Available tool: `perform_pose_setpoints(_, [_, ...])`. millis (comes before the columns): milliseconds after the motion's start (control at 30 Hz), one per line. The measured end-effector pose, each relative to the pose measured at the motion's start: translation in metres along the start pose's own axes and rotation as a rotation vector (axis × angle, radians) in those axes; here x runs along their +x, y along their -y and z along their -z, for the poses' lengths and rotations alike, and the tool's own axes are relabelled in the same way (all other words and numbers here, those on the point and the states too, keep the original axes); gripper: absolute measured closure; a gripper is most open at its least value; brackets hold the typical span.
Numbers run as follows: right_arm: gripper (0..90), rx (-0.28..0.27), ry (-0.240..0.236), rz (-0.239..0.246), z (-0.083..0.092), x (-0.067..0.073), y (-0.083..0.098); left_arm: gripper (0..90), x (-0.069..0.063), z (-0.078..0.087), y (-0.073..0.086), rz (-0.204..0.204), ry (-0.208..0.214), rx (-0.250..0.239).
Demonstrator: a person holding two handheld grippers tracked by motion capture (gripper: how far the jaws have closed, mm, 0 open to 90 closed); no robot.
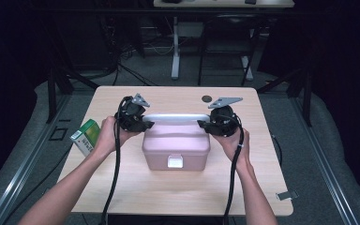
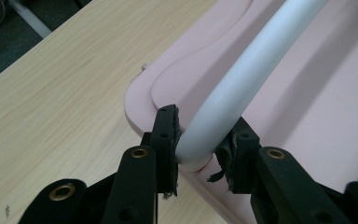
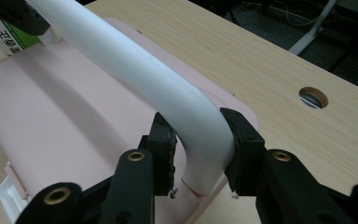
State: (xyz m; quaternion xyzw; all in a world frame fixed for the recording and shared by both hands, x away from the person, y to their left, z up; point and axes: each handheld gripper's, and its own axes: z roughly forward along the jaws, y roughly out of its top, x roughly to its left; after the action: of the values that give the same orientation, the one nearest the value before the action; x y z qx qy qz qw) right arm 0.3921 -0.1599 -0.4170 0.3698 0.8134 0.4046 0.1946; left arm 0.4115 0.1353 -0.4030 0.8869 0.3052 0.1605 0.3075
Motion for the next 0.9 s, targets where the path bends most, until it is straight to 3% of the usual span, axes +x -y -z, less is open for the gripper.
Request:
perform_pose_setpoints(600, [67.0,-0.007,-0.009,0.012,0.0016,-0.0003,0.0018,68.8,0.0002,-0.0011,-0.0003,-0.010,-0.003,0.005])
perform_pose_setpoints(833, [66.5,-0.041,-0.008,0.004,0.0018,-0.0007,0.0032,58.1,-0.0039,-0.0015,0.0005,-0.042,-0.008,0.003])
perform_pose_setpoints(900, [67.3,-0.041,-0.006,0.005,0.0016,-0.0008,0.0035,48.0,-0.0042,0.0008,0.0016,-0.038,-0.016,-0.013])
